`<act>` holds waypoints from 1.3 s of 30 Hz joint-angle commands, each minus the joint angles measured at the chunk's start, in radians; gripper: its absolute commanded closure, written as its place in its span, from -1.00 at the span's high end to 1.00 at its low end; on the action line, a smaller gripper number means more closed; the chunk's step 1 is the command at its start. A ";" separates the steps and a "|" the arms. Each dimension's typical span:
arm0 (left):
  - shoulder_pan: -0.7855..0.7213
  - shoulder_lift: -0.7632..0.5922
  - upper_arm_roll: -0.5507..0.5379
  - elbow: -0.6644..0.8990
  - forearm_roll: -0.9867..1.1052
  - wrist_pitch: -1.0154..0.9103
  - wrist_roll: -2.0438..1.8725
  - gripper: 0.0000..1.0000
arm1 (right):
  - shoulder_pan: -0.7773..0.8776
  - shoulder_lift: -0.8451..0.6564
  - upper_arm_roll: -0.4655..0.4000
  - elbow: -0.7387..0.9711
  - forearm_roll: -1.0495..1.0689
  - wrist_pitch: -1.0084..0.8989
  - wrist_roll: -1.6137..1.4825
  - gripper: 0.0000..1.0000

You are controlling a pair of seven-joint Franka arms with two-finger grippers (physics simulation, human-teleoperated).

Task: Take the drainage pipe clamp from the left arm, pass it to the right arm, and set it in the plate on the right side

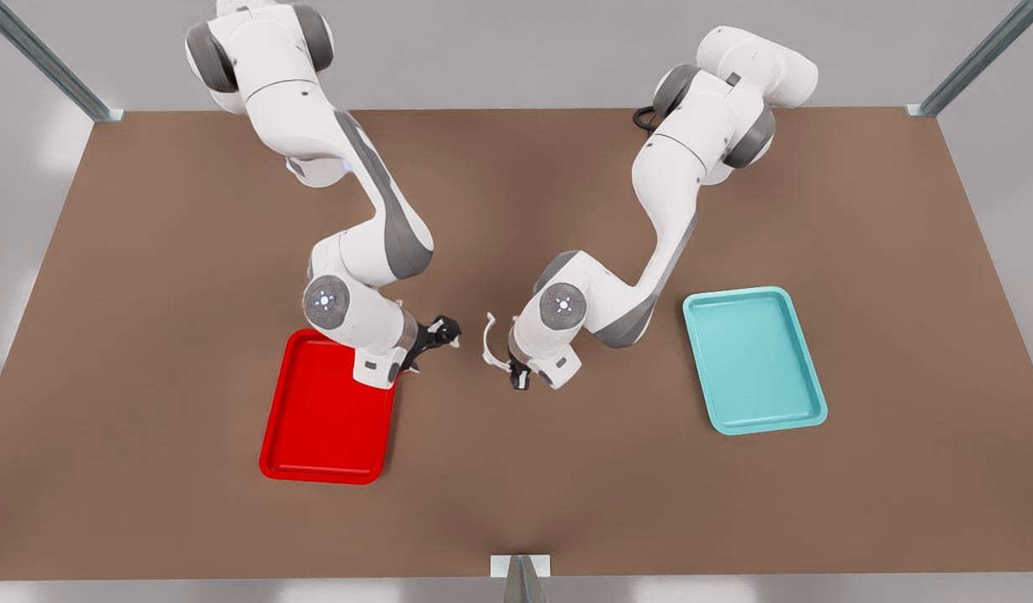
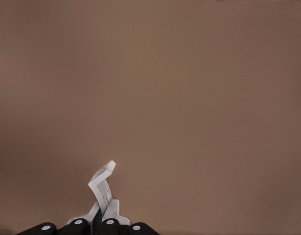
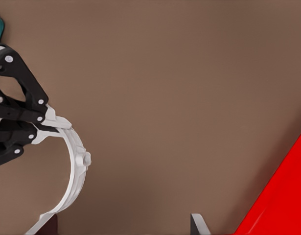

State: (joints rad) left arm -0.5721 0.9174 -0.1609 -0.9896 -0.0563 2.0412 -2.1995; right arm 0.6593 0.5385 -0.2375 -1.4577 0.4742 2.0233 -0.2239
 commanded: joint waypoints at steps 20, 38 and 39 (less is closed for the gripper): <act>-0.014 0.009 0.003 0.002 0.003 0.050 -0.267 -0.57 | 0.114 0.112 0.000 -0.012 0.001 0.118 -0.048 1.00; -0.005 0.001 0.007 0.003 0.003 0.056 -0.266 1.00 | 0.143 0.149 -0.008 -0.006 -0.072 0.103 -0.040 -0.57; 0.006 0.001 0.006 0.003 0.001 0.051 -0.263 1.00 | 0.138 0.147 -0.008 -0.013 -0.083 0.100 -0.043 -0.57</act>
State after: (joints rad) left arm -0.5707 0.9187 -0.1547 -0.9871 -0.0493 2.0979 -2.4364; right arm 0.7977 0.6864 -0.2438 -1.4697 0.4374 2.1316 -0.2851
